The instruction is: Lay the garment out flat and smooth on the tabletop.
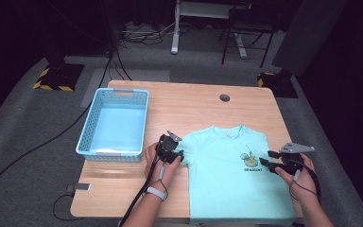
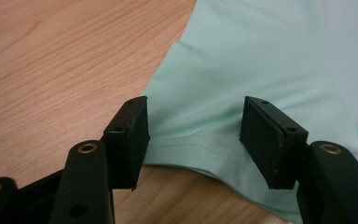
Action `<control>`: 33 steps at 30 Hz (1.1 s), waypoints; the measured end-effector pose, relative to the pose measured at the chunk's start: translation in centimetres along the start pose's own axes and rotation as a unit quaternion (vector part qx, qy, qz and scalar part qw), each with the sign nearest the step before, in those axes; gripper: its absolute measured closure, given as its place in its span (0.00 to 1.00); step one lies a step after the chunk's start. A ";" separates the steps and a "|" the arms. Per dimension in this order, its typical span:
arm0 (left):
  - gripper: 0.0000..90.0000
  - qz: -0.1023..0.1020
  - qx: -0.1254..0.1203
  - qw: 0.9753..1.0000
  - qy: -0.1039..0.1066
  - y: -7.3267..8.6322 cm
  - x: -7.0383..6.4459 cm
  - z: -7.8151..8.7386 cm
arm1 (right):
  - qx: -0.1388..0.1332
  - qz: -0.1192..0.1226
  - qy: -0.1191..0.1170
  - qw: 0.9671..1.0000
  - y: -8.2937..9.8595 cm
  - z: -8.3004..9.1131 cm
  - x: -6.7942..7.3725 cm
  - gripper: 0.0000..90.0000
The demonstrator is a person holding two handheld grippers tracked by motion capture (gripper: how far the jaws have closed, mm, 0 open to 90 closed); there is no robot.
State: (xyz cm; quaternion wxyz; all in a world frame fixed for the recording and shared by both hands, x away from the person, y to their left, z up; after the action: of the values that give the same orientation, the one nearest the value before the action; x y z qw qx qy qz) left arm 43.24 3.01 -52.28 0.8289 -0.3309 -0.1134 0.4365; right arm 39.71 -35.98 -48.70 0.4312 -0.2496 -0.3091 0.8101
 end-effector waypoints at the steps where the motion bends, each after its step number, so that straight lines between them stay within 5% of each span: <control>1: 0.46 0.001 0.000 1.000 0.000 0.0 0.0 0.0 | 0.002 0.002 0.000 1.000 -0.4 -0.3 0.0 0.54; 14: 0.46 0.006 -0.022 1.000 -0.006 0.3 0.0 -0.1 | 0.042 0.021 -0.003 0.999 -2.3 -5.9 -0.1 0.59; 17: 0.46 0.006 -0.023 1.000 -0.005 0.3 0.0 -0.1 | 0.057 0.019 -0.005 0.998 -2.1 -6.5 -0.3 0.68; 18: 0.46 0.006 -0.022 1.000 -0.006 0.3 0.0 -0.1 | 0.055 0.001 -0.017 0.998 -2.0 -6.6 -0.4 0.74; 22: 0.46 0.006 -0.022 1.000 -0.006 0.3 0.0 -0.1 | 0.068 -0.004 -0.011 0.998 -1.9 -6.2 -1.1 0.98; 28: 0.46 0.007 -0.021 1.000 -0.006 0.3 0.0 -0.1 | 0.041 -0.023 0.019 0.999 -2.0 -3.5 -3.0 0.98; 33: 0.46 0.006 -0.020 1.000 -0.004 0.2 0.0 -0.1 | 0.017 -0.062 0.044 0.997 -0.8 -0.6 -6.1 0.98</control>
State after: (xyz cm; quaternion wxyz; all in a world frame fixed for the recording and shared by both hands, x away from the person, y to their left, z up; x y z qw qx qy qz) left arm 43.16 3.05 -52.52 0.8190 -0.3458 -0.1235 0.4409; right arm 43.63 -40.65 -47.67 0.4976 -0.2577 -0.2909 0.7755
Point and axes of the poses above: each handheld gripper's, and its own axes: z roughly backward along the jaws, y roughly out of its underside, x roughly to its left, the point moved 4 cm from there along -z, roughly forward along the jaws, and after that the axes turned 8 degrees about y, right-handed, at the moved point
